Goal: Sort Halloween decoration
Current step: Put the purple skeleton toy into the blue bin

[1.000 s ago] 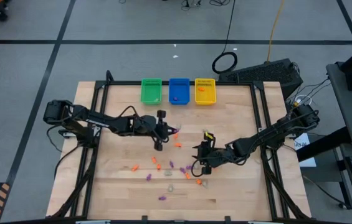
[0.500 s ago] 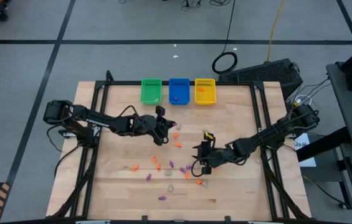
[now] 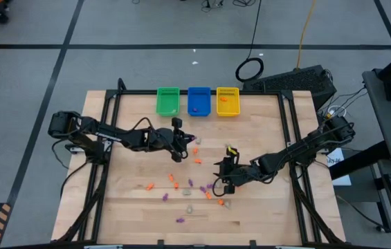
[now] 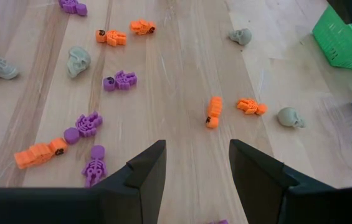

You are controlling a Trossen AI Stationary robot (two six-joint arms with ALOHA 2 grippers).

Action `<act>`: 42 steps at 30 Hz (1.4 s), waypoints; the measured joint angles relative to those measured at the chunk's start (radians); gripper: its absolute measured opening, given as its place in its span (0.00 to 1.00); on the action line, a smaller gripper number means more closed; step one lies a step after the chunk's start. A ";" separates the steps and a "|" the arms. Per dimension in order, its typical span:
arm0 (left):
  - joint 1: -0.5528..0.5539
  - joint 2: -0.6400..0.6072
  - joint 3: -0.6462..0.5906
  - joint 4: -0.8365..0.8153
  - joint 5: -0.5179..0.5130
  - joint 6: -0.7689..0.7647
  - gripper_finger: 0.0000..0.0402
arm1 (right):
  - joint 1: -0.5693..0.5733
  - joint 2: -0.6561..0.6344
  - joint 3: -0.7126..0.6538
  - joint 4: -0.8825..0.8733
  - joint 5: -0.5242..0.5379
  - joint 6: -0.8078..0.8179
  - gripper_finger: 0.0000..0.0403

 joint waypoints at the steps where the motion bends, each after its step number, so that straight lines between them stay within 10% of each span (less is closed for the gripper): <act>1: 0.000 0.000 0.000 0.000 0.000 -0.032 0.11 | 0.000 0.000 0.000 0.000 0.000 0.000 0.41; 27: 0.000 0.000 0.000 0.000 0.007 -1.108 0.11 | 0.000 0.000 0.000 0.000 0.000 0.000 0.41; 42: 0.006 0.000 0.000 0.000 -0.015 -1.180 0.11 | 0.000 0.000 0.000 0.000 0.000 0.001 0.41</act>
